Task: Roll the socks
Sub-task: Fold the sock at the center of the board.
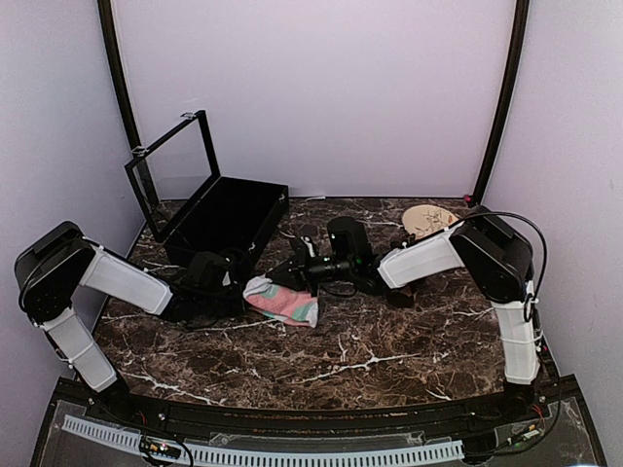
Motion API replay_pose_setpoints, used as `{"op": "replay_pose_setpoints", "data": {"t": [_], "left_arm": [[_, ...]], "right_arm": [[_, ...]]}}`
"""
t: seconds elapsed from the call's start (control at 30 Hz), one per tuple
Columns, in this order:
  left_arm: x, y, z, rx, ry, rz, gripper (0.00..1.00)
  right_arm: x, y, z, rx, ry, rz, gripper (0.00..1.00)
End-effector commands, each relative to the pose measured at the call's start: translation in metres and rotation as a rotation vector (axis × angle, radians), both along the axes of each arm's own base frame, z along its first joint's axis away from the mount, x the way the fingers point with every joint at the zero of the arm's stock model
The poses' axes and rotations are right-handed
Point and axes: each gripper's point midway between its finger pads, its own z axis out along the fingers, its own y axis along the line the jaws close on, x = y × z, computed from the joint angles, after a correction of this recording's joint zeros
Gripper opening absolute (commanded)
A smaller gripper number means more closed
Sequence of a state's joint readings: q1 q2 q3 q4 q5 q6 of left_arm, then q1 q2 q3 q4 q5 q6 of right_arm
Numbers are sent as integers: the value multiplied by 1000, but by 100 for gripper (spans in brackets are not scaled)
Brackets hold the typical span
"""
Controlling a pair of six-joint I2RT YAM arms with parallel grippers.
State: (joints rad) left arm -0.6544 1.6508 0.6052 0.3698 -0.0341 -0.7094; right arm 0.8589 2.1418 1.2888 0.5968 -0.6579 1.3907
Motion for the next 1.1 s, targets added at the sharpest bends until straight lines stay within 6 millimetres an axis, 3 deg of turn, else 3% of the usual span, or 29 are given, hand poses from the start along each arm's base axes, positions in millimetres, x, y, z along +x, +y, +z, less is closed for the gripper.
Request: {"op": "replay_pose_setpoints", "data": {"t": [0.0, 0.23, 0.57, 1.07], "left_arm": [[-10, 8, -11, 15, 43, 0, 0], [-10, 14, -8, 9, 34, 22, 0], [-12, 18, -10, -4, 41, 40, 0], [-11, 13, -9, -31, 33, 26, 0]], "right_arm": [[15, 3, -3, 5, -6, -32, 0], [23, -7, -24, -46, 7, -84, 0], [28, -19, -38, -71, 21, -130, 0], [49, -3, -46, -77, 40, -161, 0]]}}
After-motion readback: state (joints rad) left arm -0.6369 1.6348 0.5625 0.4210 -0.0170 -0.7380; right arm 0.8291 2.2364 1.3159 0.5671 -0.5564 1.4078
